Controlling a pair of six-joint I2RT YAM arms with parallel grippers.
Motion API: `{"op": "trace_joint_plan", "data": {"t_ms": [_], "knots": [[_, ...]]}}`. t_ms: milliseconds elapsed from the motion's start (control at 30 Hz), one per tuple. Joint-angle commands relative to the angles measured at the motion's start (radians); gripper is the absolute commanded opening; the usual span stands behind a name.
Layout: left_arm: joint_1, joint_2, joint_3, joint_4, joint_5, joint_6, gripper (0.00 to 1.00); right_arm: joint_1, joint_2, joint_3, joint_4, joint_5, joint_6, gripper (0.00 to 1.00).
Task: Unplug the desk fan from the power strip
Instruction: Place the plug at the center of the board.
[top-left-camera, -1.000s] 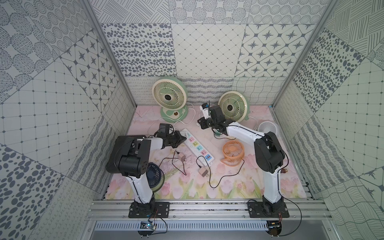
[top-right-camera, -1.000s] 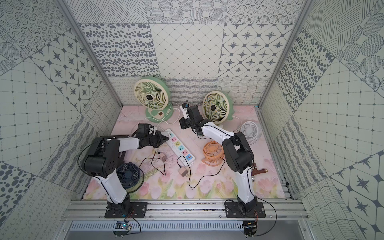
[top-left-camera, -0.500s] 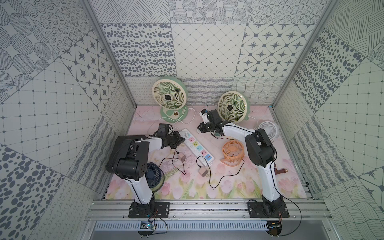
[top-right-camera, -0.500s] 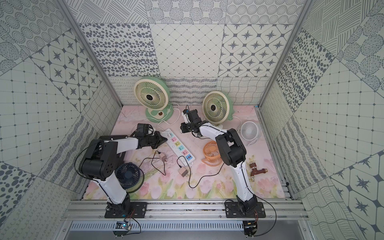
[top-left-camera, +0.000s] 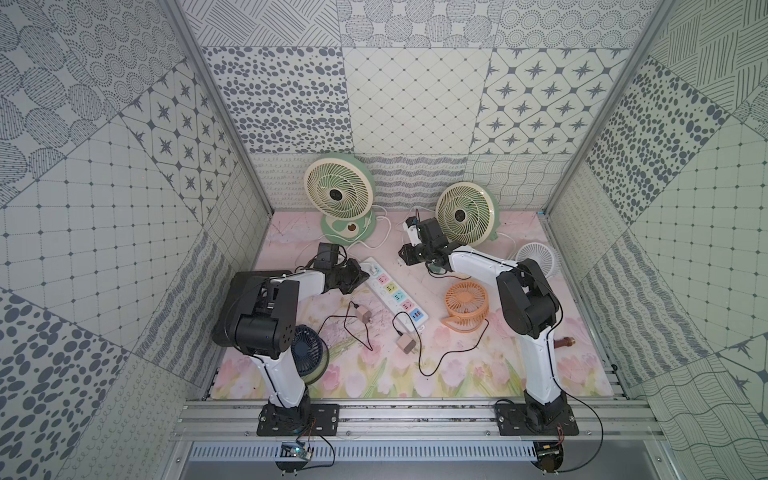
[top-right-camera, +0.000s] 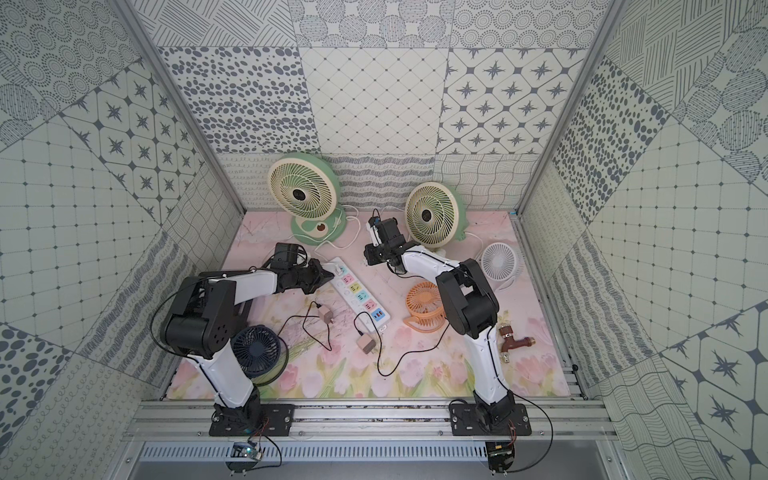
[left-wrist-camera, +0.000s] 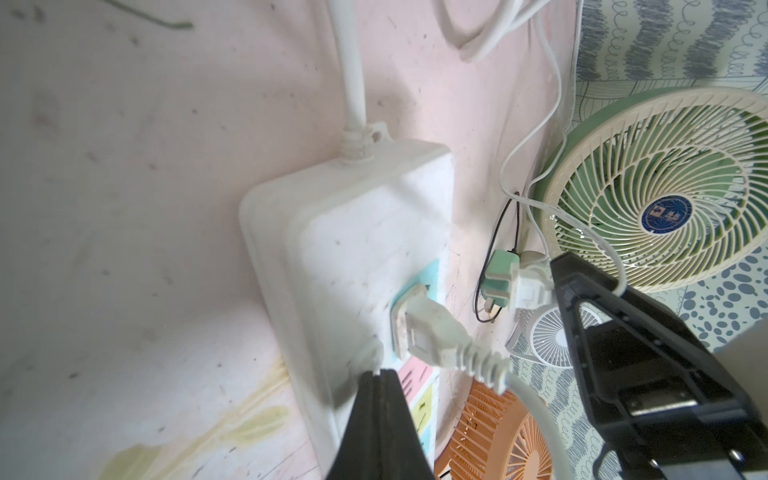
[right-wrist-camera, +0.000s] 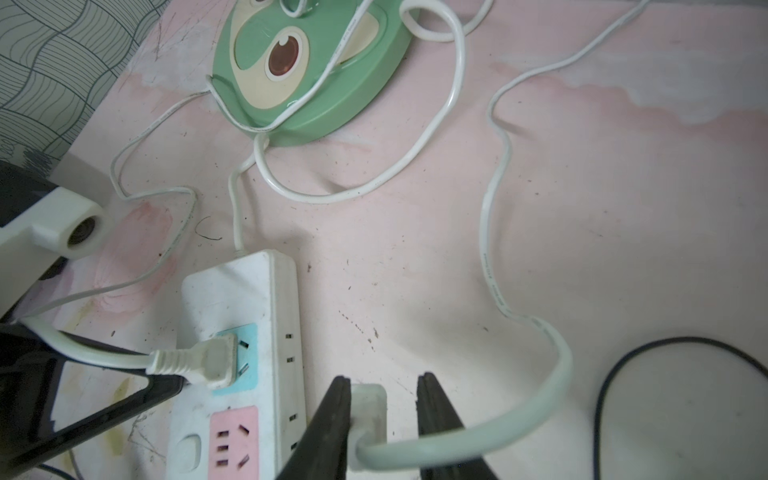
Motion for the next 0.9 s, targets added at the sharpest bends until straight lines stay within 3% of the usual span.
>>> {"op": "trace_joint_plan", "data": {"t_ms": [0, 167, 400, 533, 733, 867], "knots": [[0.005, 0.017, 0.020, 0.019, 0.000, 0.005, 0.00, 0.032, -0.069, -0.020, 0.032, 0.065, -0.074, 0.33], [0.009, 0.028, 0.030, 0.031, 0.009, -0.004, 0.00, 0.063, -0.085, -0.030, 0.032, 0.125, -0.138, 0.40], [0.011, 0.040, 0.060, 0.011, 0.009, 0.003, 0.00, 0.065, -0.083, -0.034, 0.033, 0.119, -0.143, 0.47], [0.015, 0.045, 0.064, 0.009, 0.009, 0.003, 0.00, 0.071, -0.099, -0.043, 0.046, 0.088, -0.163, 0.47], [0.020, 0.066, 0.079, 0.018, 0.022, -0.004, 0.00, 0.092, -0.112, -0.073, 0.109, -0.057, -0.236, 0.47], [0.021, 0.082, 0.085, 0.026, 0.031, -0.010, 0.00, 0.120, -0.081, -0.057, 0.125, -0.061, -0.255, 0.47]]}}
